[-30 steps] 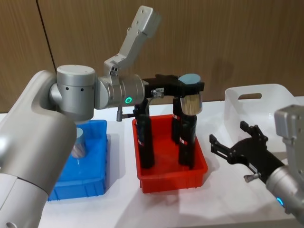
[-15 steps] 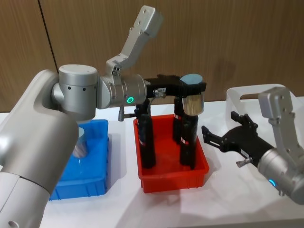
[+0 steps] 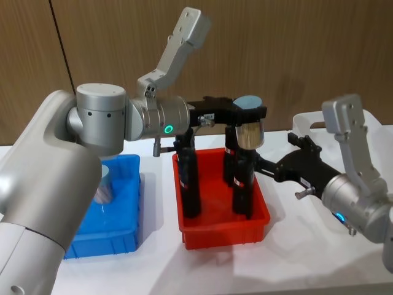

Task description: Pick the cotton swabs from the blue box and place them into the white box.

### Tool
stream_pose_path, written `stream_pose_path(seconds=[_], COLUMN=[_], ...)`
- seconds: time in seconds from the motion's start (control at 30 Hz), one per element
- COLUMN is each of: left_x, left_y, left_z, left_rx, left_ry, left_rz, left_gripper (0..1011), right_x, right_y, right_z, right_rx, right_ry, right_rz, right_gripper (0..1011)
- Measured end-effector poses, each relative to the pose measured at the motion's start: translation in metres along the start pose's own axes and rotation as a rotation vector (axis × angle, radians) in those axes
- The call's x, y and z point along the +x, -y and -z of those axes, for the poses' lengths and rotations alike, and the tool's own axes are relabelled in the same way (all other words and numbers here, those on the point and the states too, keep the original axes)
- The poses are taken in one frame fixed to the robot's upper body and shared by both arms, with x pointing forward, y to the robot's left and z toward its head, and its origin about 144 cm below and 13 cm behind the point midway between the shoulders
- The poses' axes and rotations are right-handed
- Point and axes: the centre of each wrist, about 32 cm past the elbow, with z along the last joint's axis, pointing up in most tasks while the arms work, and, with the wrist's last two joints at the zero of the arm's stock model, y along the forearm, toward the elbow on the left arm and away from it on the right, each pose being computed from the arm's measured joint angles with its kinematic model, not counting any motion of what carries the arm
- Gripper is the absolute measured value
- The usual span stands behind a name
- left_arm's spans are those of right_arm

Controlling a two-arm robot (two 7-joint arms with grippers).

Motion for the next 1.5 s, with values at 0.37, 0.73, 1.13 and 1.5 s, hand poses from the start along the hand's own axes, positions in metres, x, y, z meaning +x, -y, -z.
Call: stream_pose_path(seconds=[0.37,0.73,1.13,1.5], left_x=[0.0,0.0,0.0,0.0], left_y=[0.0,0.0,0.0,0.0], left_z=[0.0,0.0,0.0,0.0], left_rx=[0.0,0.0,0.0,0.0], left_ry=[0.0,0.0,0.0,0.0], left_rz=[0.0,0.0,0.0,0.0], left_gripper=[670,670,670,670], right_x=[0.003,0.003,0.002,0.001], right_y=[-0.015,-0.026,-0.037,-0.045], right_z=[-0.007,-0.012,-0.015,-0.016], right_rx=[0.003,0.003,-0.008,-0.015], right_ry=[-0.037,-0.06,-0.085,-0.1], right_rz=[-0.021,-0.042,-0.064,-0.078], right_gripper=[1002,1002,1002,818])
